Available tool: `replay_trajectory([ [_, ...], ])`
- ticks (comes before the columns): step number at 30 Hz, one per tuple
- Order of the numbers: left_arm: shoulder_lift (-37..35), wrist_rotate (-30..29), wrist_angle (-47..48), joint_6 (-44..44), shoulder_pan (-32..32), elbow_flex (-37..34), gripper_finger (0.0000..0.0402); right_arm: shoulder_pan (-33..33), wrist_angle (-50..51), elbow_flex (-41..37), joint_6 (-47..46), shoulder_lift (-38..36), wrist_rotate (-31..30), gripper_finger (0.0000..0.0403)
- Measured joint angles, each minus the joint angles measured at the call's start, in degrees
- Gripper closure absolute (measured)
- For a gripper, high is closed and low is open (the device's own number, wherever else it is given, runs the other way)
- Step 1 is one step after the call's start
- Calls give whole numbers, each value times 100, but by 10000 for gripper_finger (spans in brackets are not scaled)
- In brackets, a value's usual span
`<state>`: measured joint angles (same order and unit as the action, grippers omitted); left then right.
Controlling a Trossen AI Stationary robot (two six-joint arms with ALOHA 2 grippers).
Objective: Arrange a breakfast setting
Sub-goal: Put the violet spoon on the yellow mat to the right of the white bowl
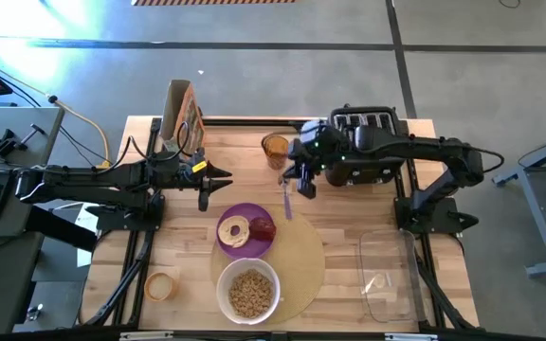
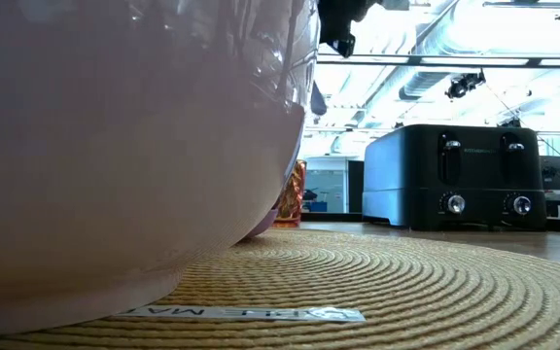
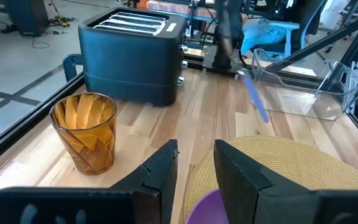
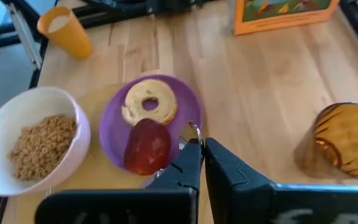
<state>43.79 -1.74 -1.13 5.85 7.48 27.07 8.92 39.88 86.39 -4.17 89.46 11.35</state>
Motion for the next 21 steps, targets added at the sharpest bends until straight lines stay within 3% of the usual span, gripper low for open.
replay_trajectory([
  [6, 0, 20, 2, 38, -4, 0, 307, -407, -4, -210, -221, -1, -299, 403],
  [12, 0, 425, 2, 164, -4, 0, 307, -736, -153, -615, -648, -1, -319, 403],
  [21, 0, 444, 2, 290, -4, 0, 307, -1373, -660, -1276, -1459, -1, -317, 403],
])
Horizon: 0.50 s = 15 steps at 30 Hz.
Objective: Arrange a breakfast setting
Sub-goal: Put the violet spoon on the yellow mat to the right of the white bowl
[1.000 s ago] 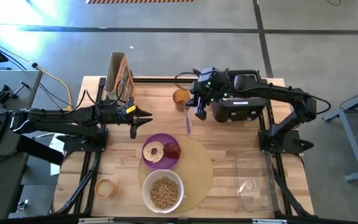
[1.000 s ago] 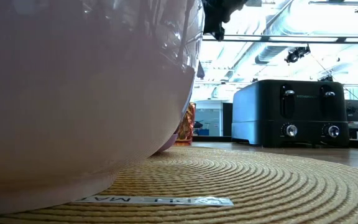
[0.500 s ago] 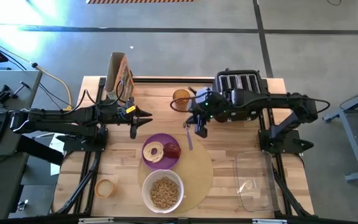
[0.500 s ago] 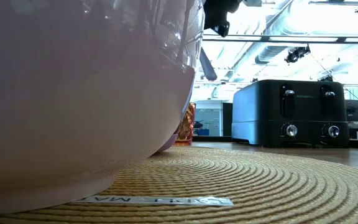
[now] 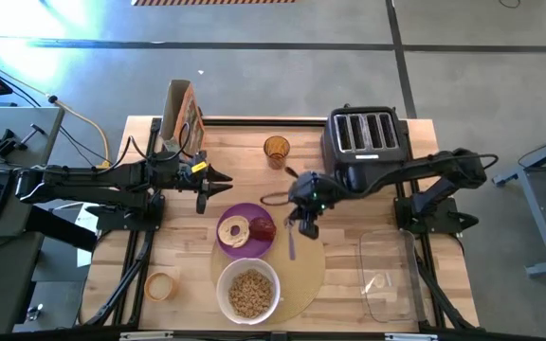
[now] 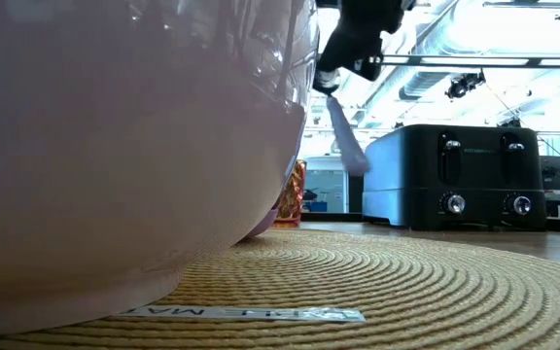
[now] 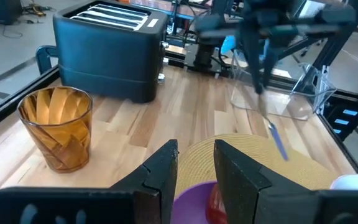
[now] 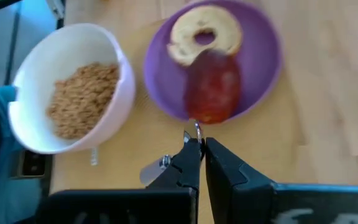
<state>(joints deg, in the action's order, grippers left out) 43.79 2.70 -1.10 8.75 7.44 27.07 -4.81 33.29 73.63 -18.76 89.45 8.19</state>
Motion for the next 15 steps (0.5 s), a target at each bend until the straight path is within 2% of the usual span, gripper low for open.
replay_trajectory([
  [4, 0, -1, 0, 154, 0, 0, 307, -313, -254, -243, -458, 0, 16, 403],
  [15, 0, 186, -2, 456, 0, 0, 307, -1116, -923, -718, -1596, 2, -433, 403],
])
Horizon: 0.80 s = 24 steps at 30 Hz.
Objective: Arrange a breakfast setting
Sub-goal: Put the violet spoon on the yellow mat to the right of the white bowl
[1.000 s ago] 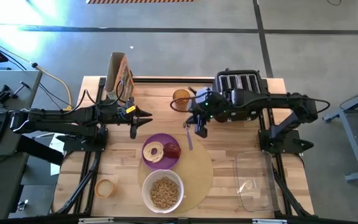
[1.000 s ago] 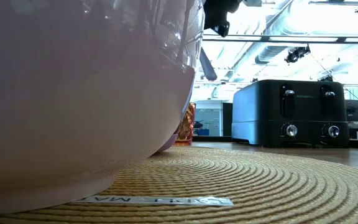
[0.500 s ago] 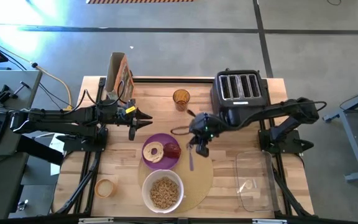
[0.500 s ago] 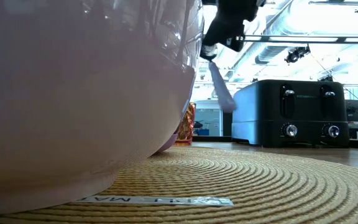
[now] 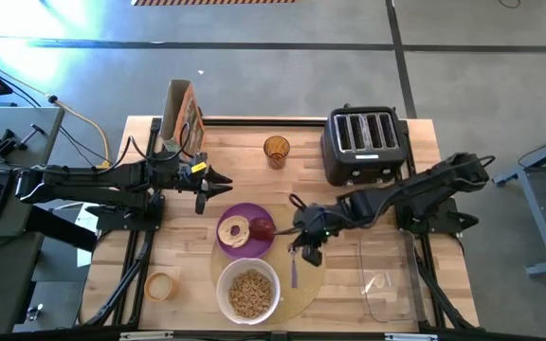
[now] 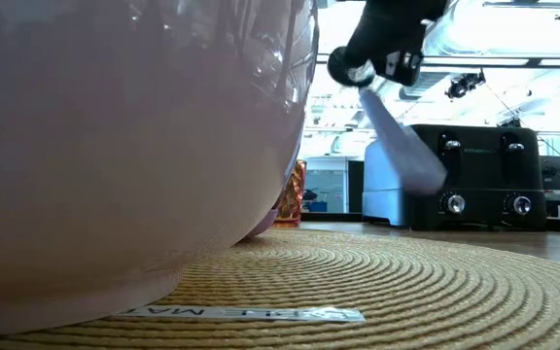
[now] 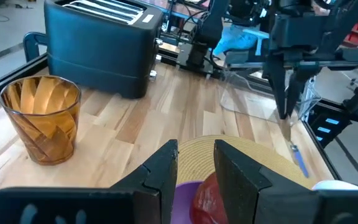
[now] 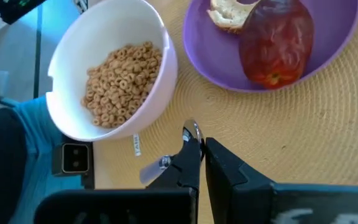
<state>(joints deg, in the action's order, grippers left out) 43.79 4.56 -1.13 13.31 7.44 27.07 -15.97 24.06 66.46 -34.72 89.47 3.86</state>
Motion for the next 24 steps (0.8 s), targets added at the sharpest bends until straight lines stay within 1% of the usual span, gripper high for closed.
replay_trajectory([
  [7, 2, 2, 0, 8, 0, 0, 307, -482, -253, 0, -491, 0, -347, 403],
  [14, 2, 2, 0, 8, 0, 0, 307, -920, -236, 0, -903, 0, -951, 403],
  [16, 2, 2, 0, 10, 0, 0, 307, -1009, -364, -65, -1026, 0, -1074, 403],
  [20, 2, 2, 0, 15, 0, 0, 307, -1088, -739, -387, -1265, 5, -1083, 403],
  [24, 2, 2, 0, 19, 0, 0, 307, -1057, -1306, -807, -1417, 4, -879, 403],
])
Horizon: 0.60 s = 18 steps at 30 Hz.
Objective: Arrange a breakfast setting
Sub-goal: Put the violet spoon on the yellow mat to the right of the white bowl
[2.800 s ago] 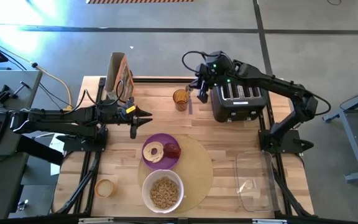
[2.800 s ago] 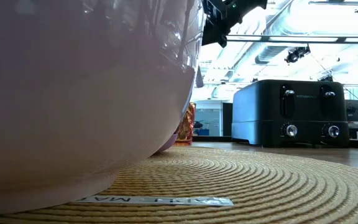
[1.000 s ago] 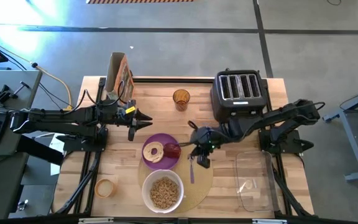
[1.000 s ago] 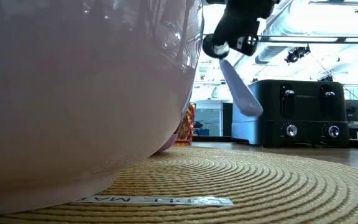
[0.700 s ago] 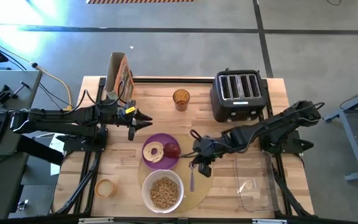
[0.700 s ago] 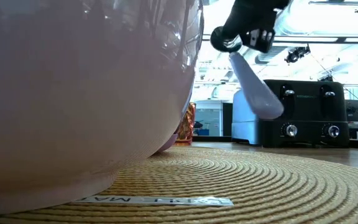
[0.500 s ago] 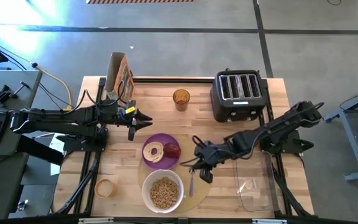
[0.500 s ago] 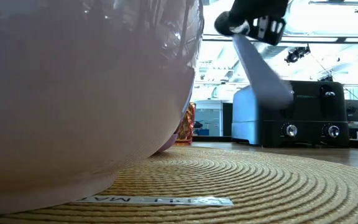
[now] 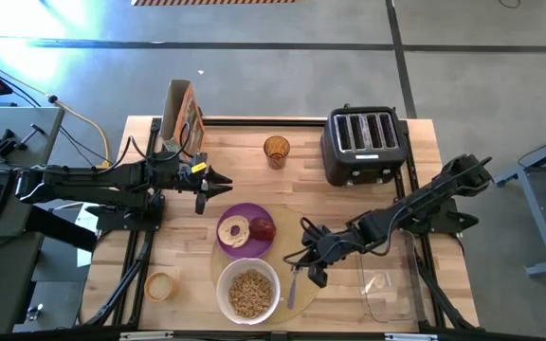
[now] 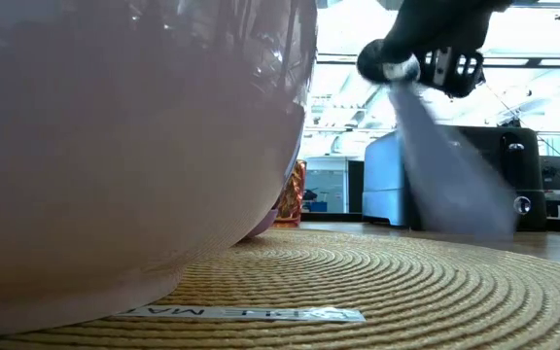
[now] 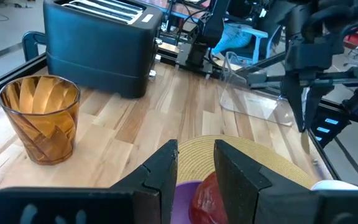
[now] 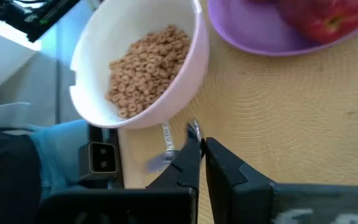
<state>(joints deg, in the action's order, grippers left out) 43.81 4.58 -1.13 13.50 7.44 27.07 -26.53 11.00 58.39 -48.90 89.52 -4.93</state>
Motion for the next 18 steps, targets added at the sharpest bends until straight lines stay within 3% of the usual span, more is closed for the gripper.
replay_trajectory([
  [11, 0, 0, -2, 136, 0, 0, 307, 577, -966, -726, 76, -13, 1247, 403],
  [18, 0, 0, -2, 138, 1, 0, 307, 823, -1032, -758, 268, -15, 1493, 403],
])
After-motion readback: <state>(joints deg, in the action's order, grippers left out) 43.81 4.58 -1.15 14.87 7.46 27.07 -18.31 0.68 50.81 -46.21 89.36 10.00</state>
